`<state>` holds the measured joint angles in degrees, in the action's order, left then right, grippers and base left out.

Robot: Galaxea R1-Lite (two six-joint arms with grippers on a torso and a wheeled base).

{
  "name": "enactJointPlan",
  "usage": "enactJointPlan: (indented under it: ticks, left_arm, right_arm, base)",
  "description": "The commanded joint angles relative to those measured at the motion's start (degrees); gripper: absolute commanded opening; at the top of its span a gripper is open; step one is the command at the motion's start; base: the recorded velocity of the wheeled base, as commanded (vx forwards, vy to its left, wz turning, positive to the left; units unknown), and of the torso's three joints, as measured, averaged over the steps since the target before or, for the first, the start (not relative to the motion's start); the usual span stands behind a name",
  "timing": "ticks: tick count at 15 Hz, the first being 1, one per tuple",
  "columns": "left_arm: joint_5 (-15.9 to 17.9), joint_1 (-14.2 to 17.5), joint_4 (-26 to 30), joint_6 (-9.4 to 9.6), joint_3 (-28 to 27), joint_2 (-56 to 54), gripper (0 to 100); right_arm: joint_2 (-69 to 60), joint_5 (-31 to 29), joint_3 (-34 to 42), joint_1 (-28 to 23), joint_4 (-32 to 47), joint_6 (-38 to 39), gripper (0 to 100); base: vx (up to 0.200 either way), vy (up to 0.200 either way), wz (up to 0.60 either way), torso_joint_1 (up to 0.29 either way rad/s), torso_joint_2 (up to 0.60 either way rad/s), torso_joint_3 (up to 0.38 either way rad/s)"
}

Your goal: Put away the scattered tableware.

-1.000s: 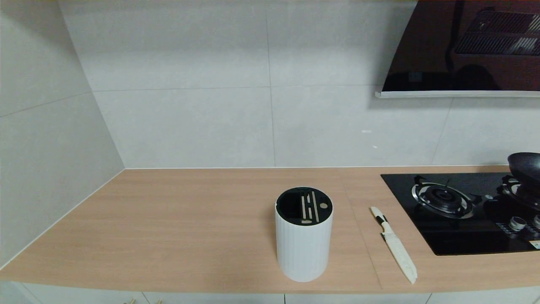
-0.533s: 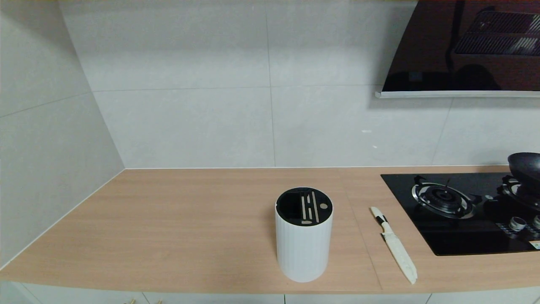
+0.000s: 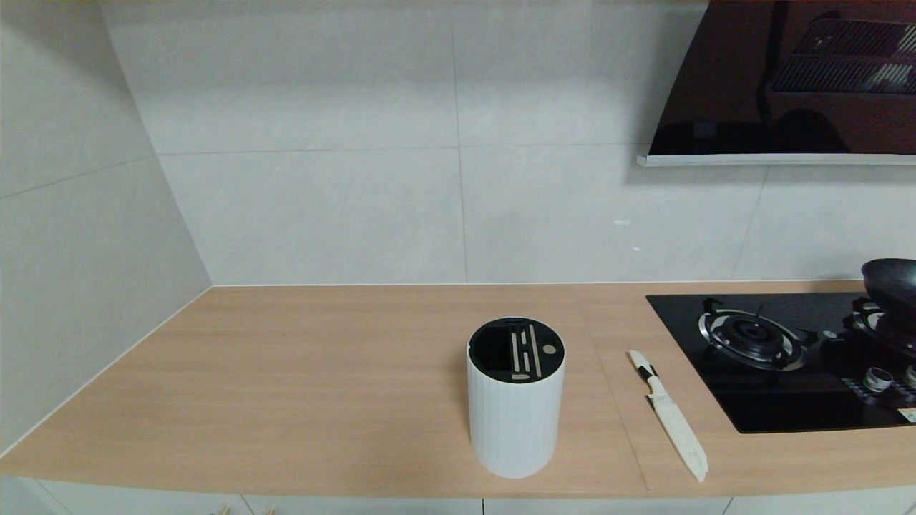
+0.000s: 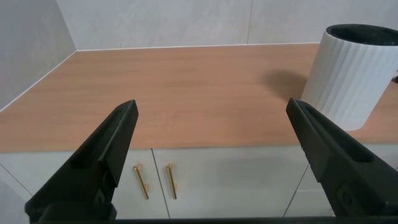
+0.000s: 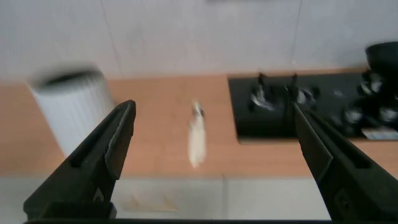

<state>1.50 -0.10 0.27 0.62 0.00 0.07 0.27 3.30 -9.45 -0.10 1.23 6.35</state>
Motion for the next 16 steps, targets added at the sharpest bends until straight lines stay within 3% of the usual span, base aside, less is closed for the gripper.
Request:
enactJointPlan:
  ticks: [1, 4, 6, 12, 16]
  left_arm:
    - [0.0, 0.0, 0.0, -0.01, 0.0, 0.0, 100]
    - [0.0, 0.0, 0.0, -0.01, 0.0, 0.0, 100]
    - [0.0, 0.0, 0.0, -0.01, 0.0, 0.0, 100]
    - [0.0, 0.0, 0.0, -0.01, 0.0, 0.0, 100]
    - [0.0, 0.0, 0.0, -0.01, 0.0, 0.0, 100]
  right_arm:
    - [5.9, 3.7, -5.3, 0.1, 3.7, 0.7, 100]
    - [21.4, 15.9, -11.4, 2.6, 3.6, 1.2, 100]
    - [35.2, 17.6, -13.9, 2.8, 1.7, 1.1, 100]
    - [72.3, 13.8, -20.3, 3.0, -12.3, -0.6, 100]
    - [95.9, 5.7, -21.8, 5.4, -31.7, -3.5, 100]
  base:
    - [0.000, 0.000, 0.00, 0.000, 0.00, 0.000]
    - [0.000, 0.000, 0.00, 0.000, 0.00, 0.000]
    - [0.000, 0.000, 0.00, 0.000, 0.00, 0.000]
    - [0.000, 0.000, 0.00, 0.000, 0.00, 0.000]
    - [0.000, 0.000, 0.00, 0.000, 0.00, 0.000]
